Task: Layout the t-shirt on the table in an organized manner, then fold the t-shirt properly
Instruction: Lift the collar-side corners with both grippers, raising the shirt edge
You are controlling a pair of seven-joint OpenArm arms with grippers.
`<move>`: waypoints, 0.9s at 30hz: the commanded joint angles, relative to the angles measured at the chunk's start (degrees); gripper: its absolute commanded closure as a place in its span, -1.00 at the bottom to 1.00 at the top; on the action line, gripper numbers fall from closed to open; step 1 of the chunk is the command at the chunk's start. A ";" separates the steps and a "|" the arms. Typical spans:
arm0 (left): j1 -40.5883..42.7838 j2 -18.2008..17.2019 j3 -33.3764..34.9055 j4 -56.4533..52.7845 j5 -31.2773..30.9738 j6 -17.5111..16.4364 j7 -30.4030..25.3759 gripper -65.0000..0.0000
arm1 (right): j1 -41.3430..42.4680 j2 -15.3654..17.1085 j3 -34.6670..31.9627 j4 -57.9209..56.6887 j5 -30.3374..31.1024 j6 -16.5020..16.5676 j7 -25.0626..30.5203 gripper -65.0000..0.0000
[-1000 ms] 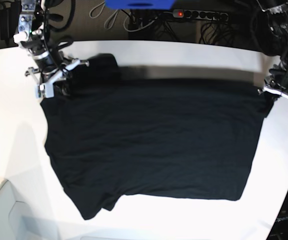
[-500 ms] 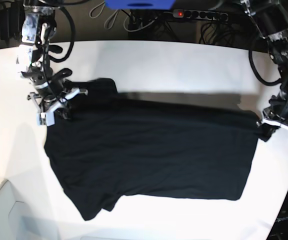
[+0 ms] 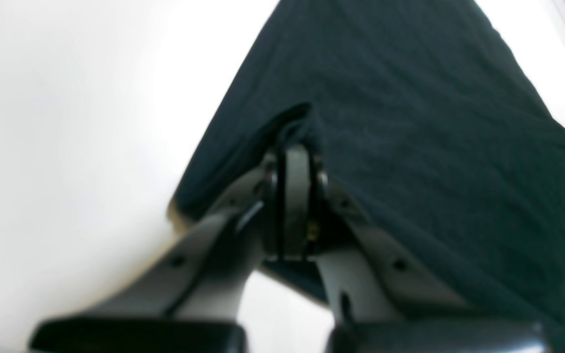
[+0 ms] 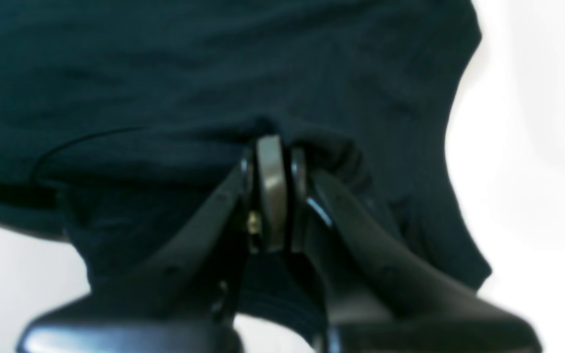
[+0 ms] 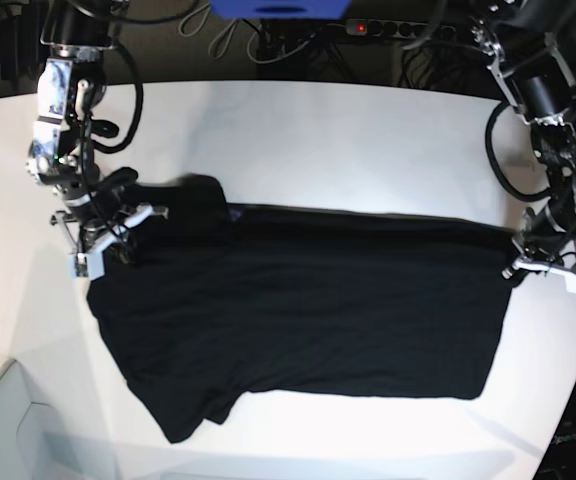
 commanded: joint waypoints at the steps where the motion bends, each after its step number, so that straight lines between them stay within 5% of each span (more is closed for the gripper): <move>1: -1.60 -1.11 -0.16 0.66 -0.76 -0.29 -1.07 0.99 | 0.72 0.44 0.10 1.06 0.47 -0.15 1.61 1.00; 27: -6.25 -1.11 -0.16 -2.68 -0.76 -0.37 -1.16 0.98 | 5.38 0.09 0.10 -3.77 0.56 -0.15 1.70 1.00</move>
